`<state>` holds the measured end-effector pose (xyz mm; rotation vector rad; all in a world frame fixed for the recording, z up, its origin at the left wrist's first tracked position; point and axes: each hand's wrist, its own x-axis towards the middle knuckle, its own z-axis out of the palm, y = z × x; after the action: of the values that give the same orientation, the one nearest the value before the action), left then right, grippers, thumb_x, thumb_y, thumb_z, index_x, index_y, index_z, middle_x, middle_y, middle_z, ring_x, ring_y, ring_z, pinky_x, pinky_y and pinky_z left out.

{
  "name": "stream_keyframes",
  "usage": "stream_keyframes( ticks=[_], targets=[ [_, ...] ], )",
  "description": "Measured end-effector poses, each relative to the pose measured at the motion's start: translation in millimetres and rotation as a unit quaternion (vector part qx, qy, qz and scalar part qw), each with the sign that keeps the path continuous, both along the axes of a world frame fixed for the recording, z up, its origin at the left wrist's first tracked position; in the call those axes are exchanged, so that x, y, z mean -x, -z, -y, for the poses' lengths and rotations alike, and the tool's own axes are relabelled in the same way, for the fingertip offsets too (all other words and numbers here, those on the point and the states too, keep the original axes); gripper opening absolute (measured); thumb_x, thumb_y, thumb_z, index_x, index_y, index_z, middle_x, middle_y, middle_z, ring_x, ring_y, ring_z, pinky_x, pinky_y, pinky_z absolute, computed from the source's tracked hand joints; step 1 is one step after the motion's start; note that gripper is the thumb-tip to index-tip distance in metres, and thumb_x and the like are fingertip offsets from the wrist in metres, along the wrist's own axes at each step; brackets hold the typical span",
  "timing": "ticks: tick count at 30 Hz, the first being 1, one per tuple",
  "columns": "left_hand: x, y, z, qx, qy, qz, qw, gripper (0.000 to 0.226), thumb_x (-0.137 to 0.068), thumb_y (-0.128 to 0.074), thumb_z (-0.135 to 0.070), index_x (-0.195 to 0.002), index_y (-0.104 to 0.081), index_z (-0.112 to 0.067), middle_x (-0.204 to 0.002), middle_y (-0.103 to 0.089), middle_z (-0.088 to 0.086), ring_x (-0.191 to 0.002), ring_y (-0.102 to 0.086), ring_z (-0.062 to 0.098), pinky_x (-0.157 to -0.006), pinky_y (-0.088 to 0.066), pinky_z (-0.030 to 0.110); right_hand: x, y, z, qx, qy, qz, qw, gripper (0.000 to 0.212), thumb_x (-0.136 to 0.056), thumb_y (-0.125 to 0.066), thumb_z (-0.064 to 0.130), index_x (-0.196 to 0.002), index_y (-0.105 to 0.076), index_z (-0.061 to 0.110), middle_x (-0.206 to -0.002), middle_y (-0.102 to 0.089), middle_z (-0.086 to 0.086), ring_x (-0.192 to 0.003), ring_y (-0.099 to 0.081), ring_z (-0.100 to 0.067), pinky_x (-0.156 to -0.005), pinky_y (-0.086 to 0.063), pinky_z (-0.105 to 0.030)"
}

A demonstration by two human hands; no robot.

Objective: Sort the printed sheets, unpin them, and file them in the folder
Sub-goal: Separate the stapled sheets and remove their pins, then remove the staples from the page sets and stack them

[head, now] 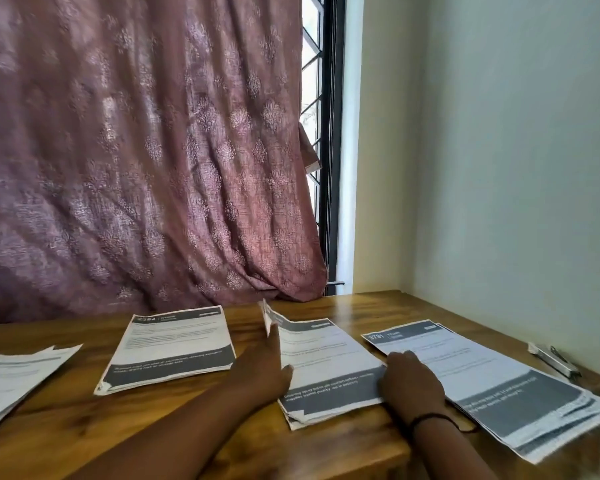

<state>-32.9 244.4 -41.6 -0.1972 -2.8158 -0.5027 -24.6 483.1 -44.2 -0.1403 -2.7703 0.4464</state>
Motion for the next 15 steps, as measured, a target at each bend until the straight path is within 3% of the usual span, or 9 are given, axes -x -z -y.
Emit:
stream_keyframes(
  ticks=[4, 8, 12, 15],
  targets=[
    [-9.3, -2.7, 18.9, 0.049, -0.051, 0.018, 0.997, 0.069, -0.085, -0.042, -0.068, -0.141, -0.036, -0.027, -0.146, -0.043, 0.0, -0.127, -0.046, 0.023, -0.103, -0.04, 0.04, -4.4, -2.0, -3.9, 0.005, 0.018, -0.007, 1.0, 0.029, -0.096, -0.041, 0.031, -0.117, -0.055, 0.017, -0.123, -0.05, -0.007, -0.115, -0.051, -0.026, -0.091, -0.044, -0.034],
    [-37.2, -13.7, 57.8, 0.016, -0.068, 0.028, 0.997, 0.053, -0.084, -0.046, -0.069, -0.115, -0.057, -0.029, -0.122, -0.055, -0.002, -0.107, -0.055, 0.019, -0.091, -0.047, 0.035, -20.7, -13.1, 13.4, -0.048, 0.069, -0.077, 0.994, 0.039, -0.094, -0.042, 0.043, -0.124, -0.052, 0.021, -0.124, -0.05, -0.006, -0.115, -0.047, -0.027, -0.09, -0.046, -0.035],
    [-76.0, -31.5, 114.2, 0.018, -0.085, 0.005, 0.996, 0.046, -0.079, -0.049, -0.069, -0.1, -0.061, -0.03, -0.109, -0.059, -0.003, -0.096, -0.055, 0.014, -0.085, -0.049, 0.035, -40.5, -26.8, 85.5, 0.009, -0.09, -0.114, 0.989, 0.045, -0.092, -0.048, 0.047, -0.131, -0.048, 0.025, -0.128, -0.055, -0.004, -0.118, -0.05, -0.026, -0.095, -0.044, -0.036],
    [-112.9, -44.4, 170.6, 0.04, -0.161, -0.006, 0.986, 0.039, -0.086, -0.052, -0.06, -0.106, -0.061, -0.029, -0.115, -0.061, -0.003, -0.098, -0.056, 0.014, -0.082, -0.047, 0.03, -68.2, -37.4, 165.6, 0.126, -0.254, -0.032, 0.958, 0.032, -0.089, -0.056, 0.046, -0.116, -0.056, 0.029, -0.116, -0.062, 0.002, -0.103, -0.057, -0.019, -0.082, -0.042, -0.028]
  ],
)
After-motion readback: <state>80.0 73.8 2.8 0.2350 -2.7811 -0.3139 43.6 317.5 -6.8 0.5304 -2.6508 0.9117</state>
